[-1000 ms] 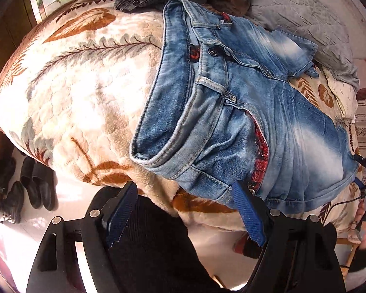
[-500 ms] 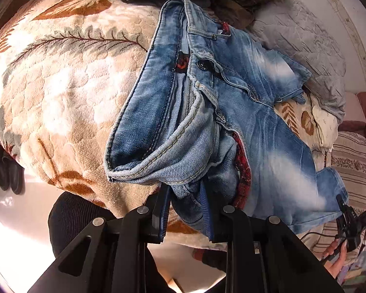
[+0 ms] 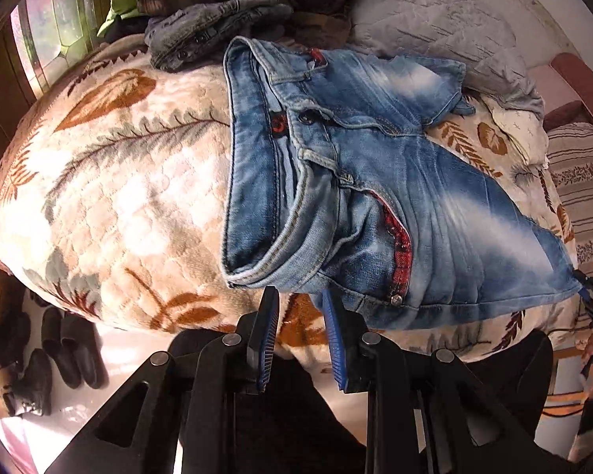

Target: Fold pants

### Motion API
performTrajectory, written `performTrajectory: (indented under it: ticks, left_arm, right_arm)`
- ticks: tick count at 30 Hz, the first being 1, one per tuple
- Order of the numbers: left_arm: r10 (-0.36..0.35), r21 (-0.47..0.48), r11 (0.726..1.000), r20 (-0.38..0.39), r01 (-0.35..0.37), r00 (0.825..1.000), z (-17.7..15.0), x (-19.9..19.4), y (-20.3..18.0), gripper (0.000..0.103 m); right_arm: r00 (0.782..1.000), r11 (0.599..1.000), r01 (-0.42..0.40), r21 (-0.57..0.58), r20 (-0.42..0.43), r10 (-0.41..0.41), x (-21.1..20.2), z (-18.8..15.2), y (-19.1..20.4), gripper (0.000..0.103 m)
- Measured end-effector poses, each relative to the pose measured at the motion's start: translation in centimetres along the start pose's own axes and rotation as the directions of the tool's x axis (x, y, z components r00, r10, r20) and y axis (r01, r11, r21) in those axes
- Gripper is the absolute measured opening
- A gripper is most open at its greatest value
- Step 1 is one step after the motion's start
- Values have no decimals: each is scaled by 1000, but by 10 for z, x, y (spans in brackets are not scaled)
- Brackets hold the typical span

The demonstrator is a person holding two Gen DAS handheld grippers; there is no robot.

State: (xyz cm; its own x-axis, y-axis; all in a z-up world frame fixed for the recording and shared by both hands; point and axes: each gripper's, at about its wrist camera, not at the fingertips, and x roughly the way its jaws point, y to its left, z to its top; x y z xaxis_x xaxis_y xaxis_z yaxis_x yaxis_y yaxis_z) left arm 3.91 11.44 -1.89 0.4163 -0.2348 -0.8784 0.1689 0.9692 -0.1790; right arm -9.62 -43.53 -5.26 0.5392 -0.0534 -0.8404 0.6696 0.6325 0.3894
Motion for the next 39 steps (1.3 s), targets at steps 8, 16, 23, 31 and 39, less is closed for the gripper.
performTrajectory:
  ticks: [8, 16, 23, 31, 39]
  left_arm:
    - [-5, -123, 992, 5, 6, 1000, 63, 31, 41, 69]
    - [8, -30, 999, -133, -12, 991, 87, 105, 9, 59]
    - [113, 75, 992, -181, -101, 977, 82, 123, -29, 18]
    - [119, 80, 990, -95, -112, 988, 97, 71, -15, 18]
    - [50, -143, 988, -11, -51, 999, 199, 86, 17, 61]
  right_arm:
    - [999, 983, -38, -180, 30, 44, 16, 41, 70, 70]
    - [980, 954, 189, -232, -23, -200, 91, 43, 73, 64]
    - [995, 967, 102, -232, 3, -104, 69, 62, 50, 9]
    - [991, 982, 122, -142, -31, -128, 72, 75, 44, 17]
    - [994, 983, -91, -158, -74, 81, 111, 133, 126, 37]
